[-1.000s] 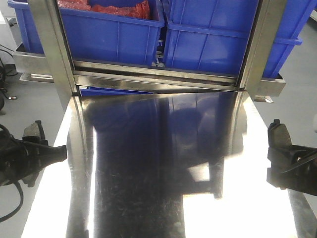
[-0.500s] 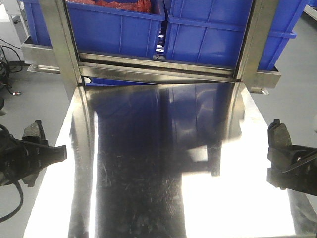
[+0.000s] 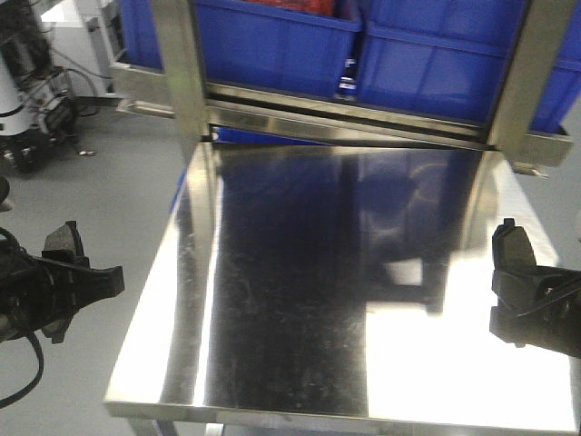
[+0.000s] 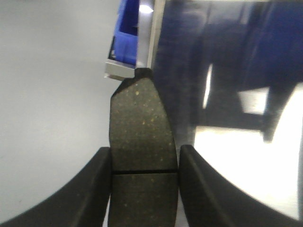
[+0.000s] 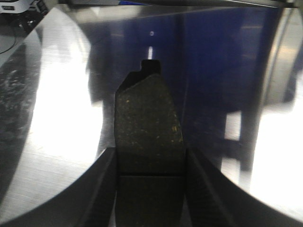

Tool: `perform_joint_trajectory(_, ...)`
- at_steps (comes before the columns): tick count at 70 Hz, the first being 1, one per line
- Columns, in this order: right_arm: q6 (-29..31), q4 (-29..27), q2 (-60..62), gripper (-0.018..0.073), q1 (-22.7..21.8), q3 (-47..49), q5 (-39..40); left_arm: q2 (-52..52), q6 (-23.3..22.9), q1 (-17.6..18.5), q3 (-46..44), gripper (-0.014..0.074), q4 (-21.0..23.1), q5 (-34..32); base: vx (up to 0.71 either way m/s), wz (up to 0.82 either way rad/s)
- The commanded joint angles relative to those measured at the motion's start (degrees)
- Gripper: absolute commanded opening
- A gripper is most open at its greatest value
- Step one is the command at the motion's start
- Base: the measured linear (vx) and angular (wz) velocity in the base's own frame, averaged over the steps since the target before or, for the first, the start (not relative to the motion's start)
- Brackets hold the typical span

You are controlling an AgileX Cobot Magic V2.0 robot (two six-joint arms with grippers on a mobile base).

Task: Move and align brake pads A on conveyor
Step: 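Back away and turn the base from the steel table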

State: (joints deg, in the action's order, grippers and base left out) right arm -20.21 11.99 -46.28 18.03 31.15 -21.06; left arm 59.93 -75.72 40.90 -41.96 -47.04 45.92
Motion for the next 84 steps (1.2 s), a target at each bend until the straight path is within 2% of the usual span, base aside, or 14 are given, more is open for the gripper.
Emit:
perform_joint_trajectory(1,0.2,1.0,0.4,0.0036,-0.2,1.8,5.2,-0.8,-0.3,0.3,-1.5,0.0216,-2.9,-1.3,-0.02,0.41)
perform_joint_trajectory(84,0.2,1.0,0.4,0.0036,-0.2,1.8,5.2,-0.8,-0.3,0.3,-1.5,0.0216,-2.9,-1.3,0.01,0.61)
